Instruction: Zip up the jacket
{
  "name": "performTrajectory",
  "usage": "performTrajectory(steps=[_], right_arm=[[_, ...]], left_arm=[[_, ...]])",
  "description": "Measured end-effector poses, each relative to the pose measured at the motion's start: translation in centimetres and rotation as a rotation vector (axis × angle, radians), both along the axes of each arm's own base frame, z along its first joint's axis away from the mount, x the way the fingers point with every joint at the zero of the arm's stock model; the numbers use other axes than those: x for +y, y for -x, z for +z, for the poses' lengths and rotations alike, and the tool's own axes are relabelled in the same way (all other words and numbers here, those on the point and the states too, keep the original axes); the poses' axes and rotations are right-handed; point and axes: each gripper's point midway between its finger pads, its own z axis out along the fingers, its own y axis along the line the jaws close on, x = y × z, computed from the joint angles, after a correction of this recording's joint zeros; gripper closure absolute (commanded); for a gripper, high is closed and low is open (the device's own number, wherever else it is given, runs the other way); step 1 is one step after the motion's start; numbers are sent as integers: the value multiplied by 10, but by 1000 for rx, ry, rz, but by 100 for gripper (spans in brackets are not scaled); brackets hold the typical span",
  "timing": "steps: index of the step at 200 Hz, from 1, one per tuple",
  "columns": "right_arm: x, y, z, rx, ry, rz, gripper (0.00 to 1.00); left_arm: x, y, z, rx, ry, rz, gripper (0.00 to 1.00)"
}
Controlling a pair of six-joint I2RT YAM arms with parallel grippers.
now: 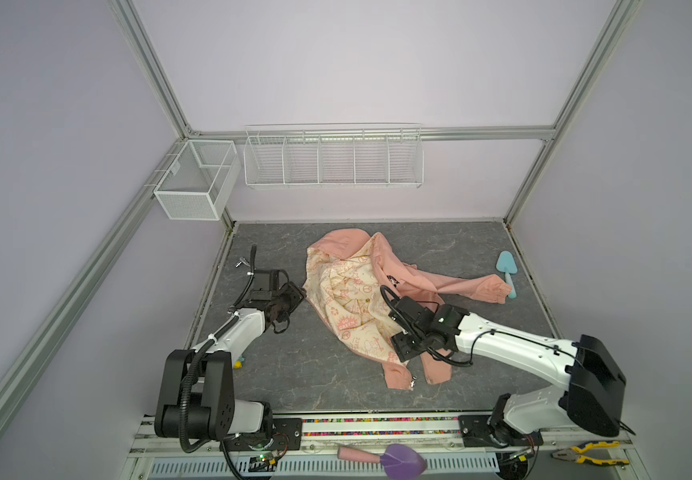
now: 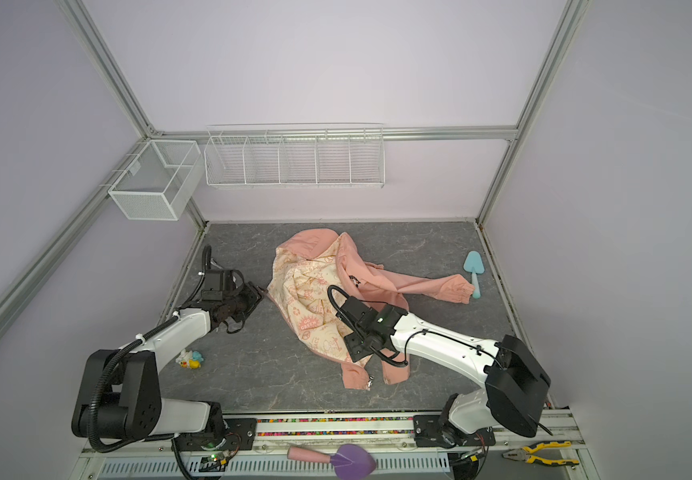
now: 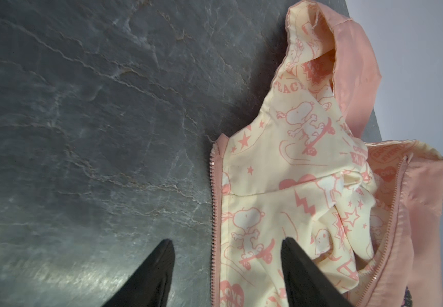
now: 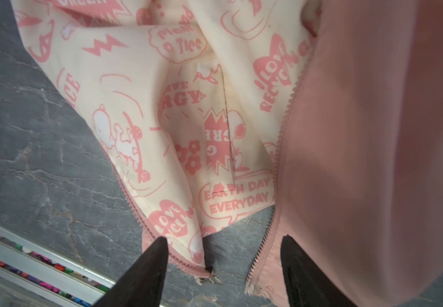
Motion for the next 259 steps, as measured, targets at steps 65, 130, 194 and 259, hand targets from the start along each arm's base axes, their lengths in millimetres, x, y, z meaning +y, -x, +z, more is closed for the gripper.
performTrajectory(steps=[65, 130, 194, 259], right_arm=[[13, 8, -19, 10, 48, 18, 29], [8, 11, -22, 8, 32, -18, 27], [0, 21, -25, 9, 34, 11, 34], [28, 48, -30, -15, 75, 176, 29]], left_arm=[[-6, -11, -38, 4, 123, 2, 36], [-16, -50, -39, -149, 163, -44, 43], [-20, -50, -46, -162, 178, -81, 92], [-21, -54, 3, -188, 146, -118, 100]])
